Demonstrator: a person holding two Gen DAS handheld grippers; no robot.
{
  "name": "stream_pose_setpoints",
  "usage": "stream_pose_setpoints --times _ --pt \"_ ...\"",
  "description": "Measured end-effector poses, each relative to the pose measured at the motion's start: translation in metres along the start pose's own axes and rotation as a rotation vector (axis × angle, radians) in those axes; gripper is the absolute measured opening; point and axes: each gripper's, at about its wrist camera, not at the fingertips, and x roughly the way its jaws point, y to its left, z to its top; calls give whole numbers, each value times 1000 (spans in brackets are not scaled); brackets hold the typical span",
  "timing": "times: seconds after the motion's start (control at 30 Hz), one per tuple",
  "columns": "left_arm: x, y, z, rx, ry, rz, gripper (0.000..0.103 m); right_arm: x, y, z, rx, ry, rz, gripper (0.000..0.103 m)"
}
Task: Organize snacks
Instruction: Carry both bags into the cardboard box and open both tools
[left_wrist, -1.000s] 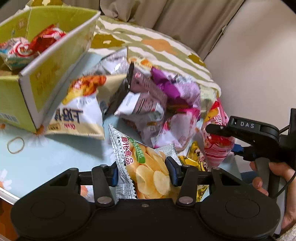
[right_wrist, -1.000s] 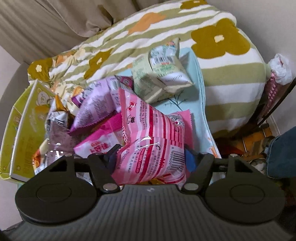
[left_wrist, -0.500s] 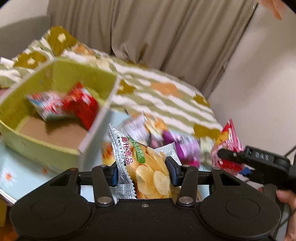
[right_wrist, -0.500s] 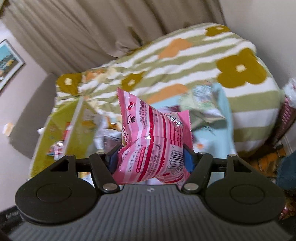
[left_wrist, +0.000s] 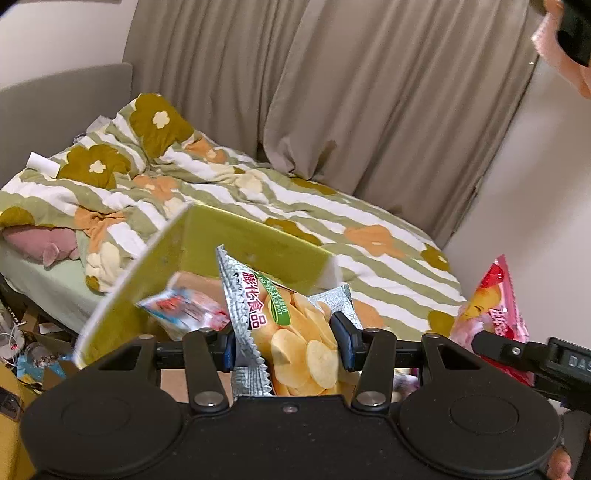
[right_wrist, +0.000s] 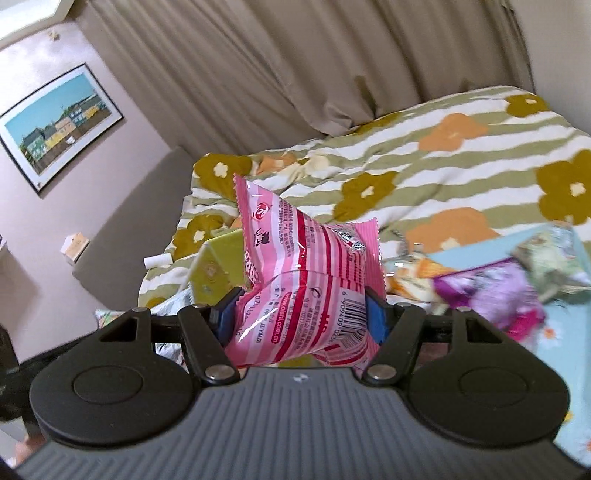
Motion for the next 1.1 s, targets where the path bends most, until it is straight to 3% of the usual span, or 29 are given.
stream_pose_setpoints --times 0.17,0.33,0.4,0.47,0.53,0.67,0.93,1.1 --pt "29 50 18 3 55 -5 54 42 46 -8 -4 26 -16 82" --pt "58 87 25 -4 143 -80 55 76 83 -18 3 49 -44 82" --pt "68 93 23 12 170 -95 65 87 93 -24 13 54 -59 82" --pt "76 97 19 43 184 -93 91 95 101 -31 28 57 -73 82" --pt "78 98 16 76 188 -94 93 103 107 -36 41 63 -90 82" --pt "70 99 10 159 160 -50 96 111 113 -44 51 73 -115 82" --pt "41 94 -6 370 11 56 103 125 117 -48 68 81 -118 83" --pt "41 93 -15 387 12 69 103 137 113 -52 56 118 -137 84"
